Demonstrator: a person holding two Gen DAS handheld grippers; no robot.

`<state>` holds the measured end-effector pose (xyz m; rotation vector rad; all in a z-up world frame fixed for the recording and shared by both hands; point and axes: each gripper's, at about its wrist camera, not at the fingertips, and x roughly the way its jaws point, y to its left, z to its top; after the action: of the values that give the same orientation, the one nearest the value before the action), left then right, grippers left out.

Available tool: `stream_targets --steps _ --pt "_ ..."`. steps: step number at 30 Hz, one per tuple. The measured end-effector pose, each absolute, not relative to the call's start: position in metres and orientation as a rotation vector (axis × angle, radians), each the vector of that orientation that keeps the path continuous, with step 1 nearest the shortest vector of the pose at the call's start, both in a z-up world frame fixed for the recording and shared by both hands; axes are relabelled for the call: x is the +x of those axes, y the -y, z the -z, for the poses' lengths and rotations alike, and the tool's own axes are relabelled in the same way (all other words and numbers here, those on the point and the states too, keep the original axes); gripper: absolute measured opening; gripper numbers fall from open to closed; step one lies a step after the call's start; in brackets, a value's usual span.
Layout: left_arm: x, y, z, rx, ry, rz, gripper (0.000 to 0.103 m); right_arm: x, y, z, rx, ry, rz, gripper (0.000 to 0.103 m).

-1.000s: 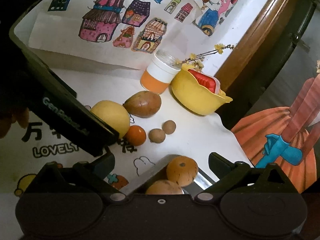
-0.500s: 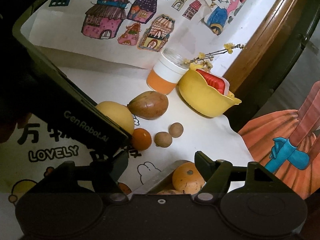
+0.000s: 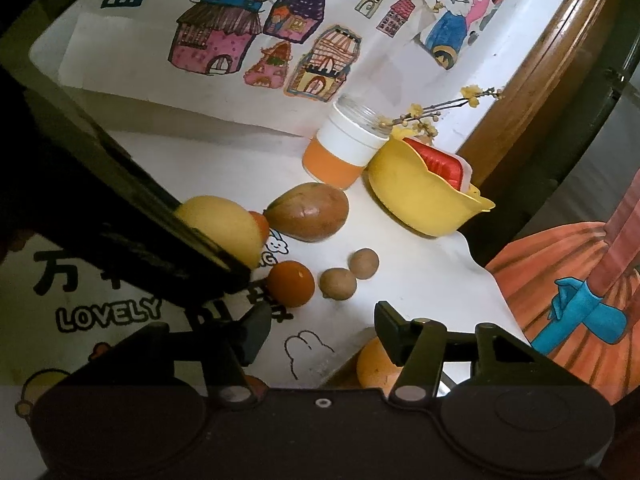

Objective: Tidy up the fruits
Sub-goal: 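Grasp the large yellow fruit with the left tool while the right tool grasps a small orange fruit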

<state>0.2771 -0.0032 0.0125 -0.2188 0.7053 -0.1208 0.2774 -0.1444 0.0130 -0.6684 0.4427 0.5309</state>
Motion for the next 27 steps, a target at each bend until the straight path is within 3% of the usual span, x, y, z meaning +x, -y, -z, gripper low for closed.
stream_targets --steps 18,22,27 --pt "0.263 -0.018 -0.013 -0.229 -0.683 0.074 0.057 0.311 0.119 -0.004 -0.596 -0.546 -0.59 0.046" --pt "0.263 -0.018 -0.012 -0.235 -0.68 0.071 0.057 0.316 0.117 -0.004 -0.57 -0.558 -0.592 0.037" --pt "0.26 -0.016 -0.012 -0.226 -0.678 0.067 0.057 0.313 0.118 -0.005 -0.553 -0.553 -0.584 0.034"
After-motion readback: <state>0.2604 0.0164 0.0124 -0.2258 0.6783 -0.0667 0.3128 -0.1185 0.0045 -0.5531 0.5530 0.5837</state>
